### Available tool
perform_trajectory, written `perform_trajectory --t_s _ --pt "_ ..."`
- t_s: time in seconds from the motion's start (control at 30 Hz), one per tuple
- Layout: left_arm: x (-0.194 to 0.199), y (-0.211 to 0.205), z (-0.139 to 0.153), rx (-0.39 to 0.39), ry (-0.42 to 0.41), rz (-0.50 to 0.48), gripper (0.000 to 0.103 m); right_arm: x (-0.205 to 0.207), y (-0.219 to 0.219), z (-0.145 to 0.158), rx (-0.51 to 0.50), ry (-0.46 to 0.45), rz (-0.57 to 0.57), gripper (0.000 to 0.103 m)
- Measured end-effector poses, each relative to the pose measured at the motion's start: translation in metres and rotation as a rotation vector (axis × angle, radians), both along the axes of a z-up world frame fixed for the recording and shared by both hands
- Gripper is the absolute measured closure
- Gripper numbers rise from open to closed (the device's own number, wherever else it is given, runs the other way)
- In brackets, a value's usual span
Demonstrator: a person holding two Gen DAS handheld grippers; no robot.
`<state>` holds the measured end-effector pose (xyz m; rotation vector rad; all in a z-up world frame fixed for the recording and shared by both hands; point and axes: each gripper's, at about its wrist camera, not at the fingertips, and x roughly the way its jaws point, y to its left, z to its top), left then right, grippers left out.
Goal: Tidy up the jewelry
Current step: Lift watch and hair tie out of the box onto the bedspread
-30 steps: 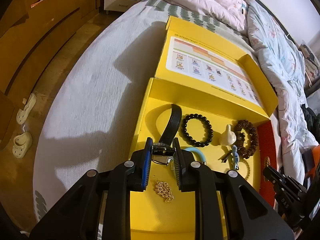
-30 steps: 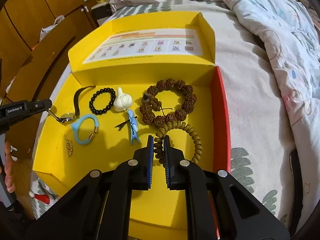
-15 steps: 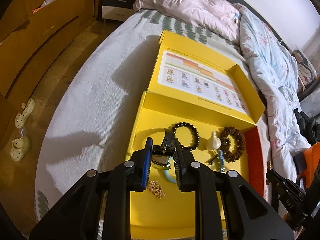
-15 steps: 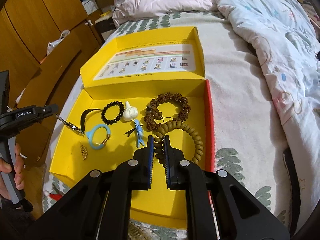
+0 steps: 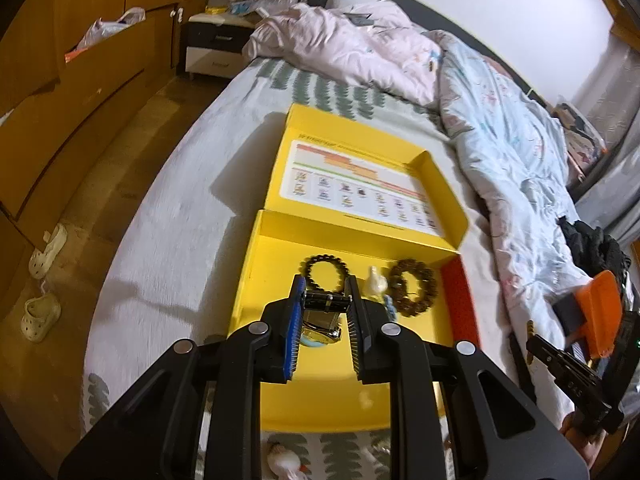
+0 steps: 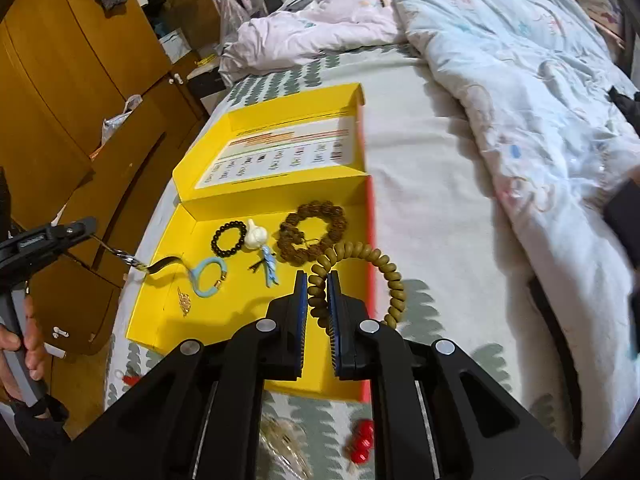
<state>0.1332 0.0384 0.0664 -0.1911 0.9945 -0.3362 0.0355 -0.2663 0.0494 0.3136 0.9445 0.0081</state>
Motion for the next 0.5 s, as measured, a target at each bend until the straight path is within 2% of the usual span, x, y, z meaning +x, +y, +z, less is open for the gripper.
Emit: perform_trajectory --t_s 0.3,0.5 --pt "-0.047 -0.013 0.043 -0.035 -0.072 -0.072 0.082 -0.049 -0.037 0.017 0.014 -0.018 -0.074 0.092" --pt "-0.091 -0.027 0.060 -0.055 -0.103 -0.155 0.082 -0.078 -0.062 -0.003 0.029 0.032 -0.122 0.092"
